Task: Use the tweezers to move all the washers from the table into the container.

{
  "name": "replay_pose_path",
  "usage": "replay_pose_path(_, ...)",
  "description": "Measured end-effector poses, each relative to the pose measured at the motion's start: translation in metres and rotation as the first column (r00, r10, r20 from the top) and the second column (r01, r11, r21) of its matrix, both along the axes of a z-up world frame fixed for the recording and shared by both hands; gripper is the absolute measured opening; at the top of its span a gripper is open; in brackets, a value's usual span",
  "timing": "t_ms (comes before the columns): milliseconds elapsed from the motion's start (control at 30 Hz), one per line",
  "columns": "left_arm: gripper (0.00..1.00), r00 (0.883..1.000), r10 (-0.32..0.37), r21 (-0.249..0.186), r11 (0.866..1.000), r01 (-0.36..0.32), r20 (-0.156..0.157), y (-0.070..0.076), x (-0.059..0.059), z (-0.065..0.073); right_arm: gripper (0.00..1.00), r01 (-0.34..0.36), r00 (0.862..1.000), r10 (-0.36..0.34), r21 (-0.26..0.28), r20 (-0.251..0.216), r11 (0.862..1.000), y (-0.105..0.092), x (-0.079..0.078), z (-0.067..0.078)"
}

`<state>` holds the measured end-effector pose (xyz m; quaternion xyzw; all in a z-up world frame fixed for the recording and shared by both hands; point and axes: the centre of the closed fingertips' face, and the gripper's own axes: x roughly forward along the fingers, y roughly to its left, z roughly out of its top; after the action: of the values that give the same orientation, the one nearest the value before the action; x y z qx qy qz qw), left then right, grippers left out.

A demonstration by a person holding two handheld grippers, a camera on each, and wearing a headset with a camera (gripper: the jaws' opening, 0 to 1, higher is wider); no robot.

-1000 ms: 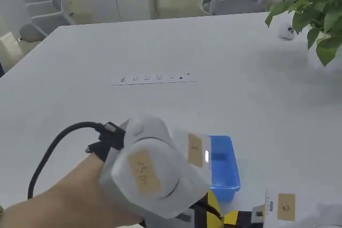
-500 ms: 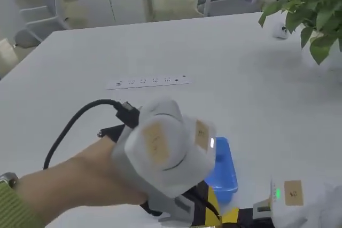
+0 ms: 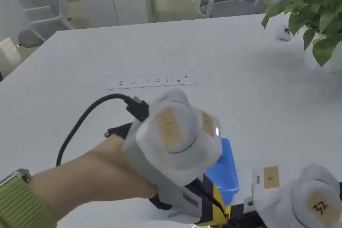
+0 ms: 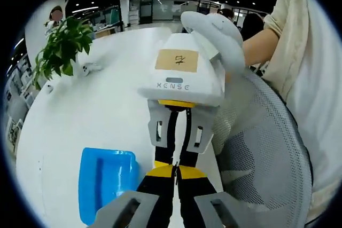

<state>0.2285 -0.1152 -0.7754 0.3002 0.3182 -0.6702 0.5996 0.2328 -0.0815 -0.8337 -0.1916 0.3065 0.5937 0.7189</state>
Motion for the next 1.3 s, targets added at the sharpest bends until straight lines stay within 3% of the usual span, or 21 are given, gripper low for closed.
replay_pose_path(133,0.00,0.999,0.039,-0.075,0.996,-0.040,-0.007,-0.002,-0.001,0.002,0.02,-0.020,1.000,0.019,0.006,0.010,1.000,-0.002,-0.003,0.000)
replay_pose_path(200,0.04,0.986,0.144,-0.133,0.979,-0.154,-0.078,0.001,-0.003,0.006,0.02,0.027,1.000,-0.026,0.045,-0.015,0.999,-0.003,0.000,0.002)
replay_pose_path(233,0.12,0.983,0.161,-0.156,0.972,-0.174,-0.092,0.001,-0.003,0.008,0.02,0.054,0.998,-0.051,0.063,-0.039,0.997,-0.004,0.001,0.002)
replay_pose_path(300,0.23,0.953,0.269,-0.250,0.922,-0.297,-0.142,0.007,-0.001,0.015,0.01,0.108,0.992,-0.101,0.102,-0.071,0.989,-0.008,0.006,0.003)
replay_pose_path(333,0.28,0.925,0.329,-0.310,0.874,-0.375,-0.190,0.012,-0.002,0.020,0.01,0.117,0.991,-0.109,0.110,-0.081,0.987,-0.009,0.006,0.003)
replay_pose_path(400,0.36,0.873,0.414,-0.374,0.790,-0.485,-0.257,0.022,-0.002,0.024,0.01,0.163,0.983,-0.149,0.133,-0.106,0.978,-0.013,0.009,0.003)
replay_pose_path(433,0.41,0.830,0.467,-0.402,0.727,-0.557,-0.306,0.031,-0.004,0.025,0.01,0.190,0.977,-0.172,0.145,-0.128,0.971,-0.015,0.010,0.003)
replay_pose_path(467,0.45,0.807,0.490,-0.412,0.694,-0.590,-0.330,0.036,-0.007,0.025,0.01,0.204,0.972,-0.182,0.154,-0.147,0.967,-0.015,0.009,0.003)
replay_pose_path(500,0.49,0.768,0.547,-0.420,0.643,-0.640,-0.333,0.048,-0.008,0.023,0.01,0.231,0.965,-0.204,0.163,-0.165,0.959,-0.016,0.010,0.004)
replay_pose_path(567,0.56,0.727,0.620,-0.399,0.611,-0.684,-0.297,0.067,-0.015,0.015,0.01,0.259,0.955,-0.225,0.168,-0.195,0.951,-0.017,0.010,0.003)
replay_pose_path(667,0.67,0.675,0.710,-0.384,0.577,-0.721,-0.200,0.088,-0.022,0.007,0.01,0.296,0.940,-0.256,0.164,-0.225,0.941,-0.017,0.010,0.004)
replay_pose_path(733,0.76,0.625,0.762,-0.407,0.522,-0.749,-0.172,0.096,-0.024,0.008,0.01,0.320,0.930,-0.277,0.165,-0.240,0.933,-0.019,0.013,0.005)
replay_pose_path(767,0.81,0.604,0.776,-0.425,0.493,-0.759,-0.180,0.097,-0.024,0.010,0.01,0.331,0.925,-0.284,0.167,-0.250,0.929,-0.019,0.014,0.007)
replay_pose_path(800,0.84,0.572,0.797,-0.444,0.449,-0.776,-0.194,0.099,-0.026,0.012,0.01,0.340,0.922,-0.292,0.168,-0.256,0.925,-0.020,0.015,0.008)
replay_pose_path(867,0.90,0.526,0.831,-0.468,0.397,-0.789,-0.181,0.105,-0.024,0.013,0.01,0.354,0.914,-0.302,0.169,-0.270,0.920,-0.021,0.017,0.015)
replay_pose_path(967,0.95,0.502,0.859,-0.473,0.402,-0.784,-0.102,0.113,-0.023,0.009,0.02,0.366,0.910,-0.315,0.167,-0.269,0.916,-0.023,0.020,0.025)
replay_pose_path(1033,0.97,0.468,0.883,-0.501,0.393,-0.771,-0.028,0.121,-0.020,0.011,0.02,0.374,0.909,-0.324,0.171,-0.263,0.911,-0.025,0.024,0.035)
replay_pose_path(1167,0.99,0.439,0.898,-0.546,0.356,-0.759,-0.024,0.125,-0.015,0.018,0.02,0.385,0.909,-0.335,0.192,-0.248,0.903,-0.025,0.033,0.053)
replay_pose_path(1200,0.99,0.433,0.900,-0.568,0.337,-0.751,-0.040,0.125,-0.013,0.023,0.02,0.388,0.909,-0.338,0.199,-0.244,0.900,-0.023,0.035,0.059)
replay_pose_path(1233,0.99,0.438,0.896,-0.603,0.312,-0.734,-0.069,0.124,-0.013,0.030,0.02,0.390,0.909,-0.341,0.203,-0.240,0.898,-0.023,0.037,0.062)
replay_pose_path(1300,0.99,0.423,0.901,-0.618,0.279,-0.735,-0.097,0.127,-0.012,0.035,0.02,0.399,0.907,-0.350,0.215,-0.236,0.891,-0.021,0.042,0.070)
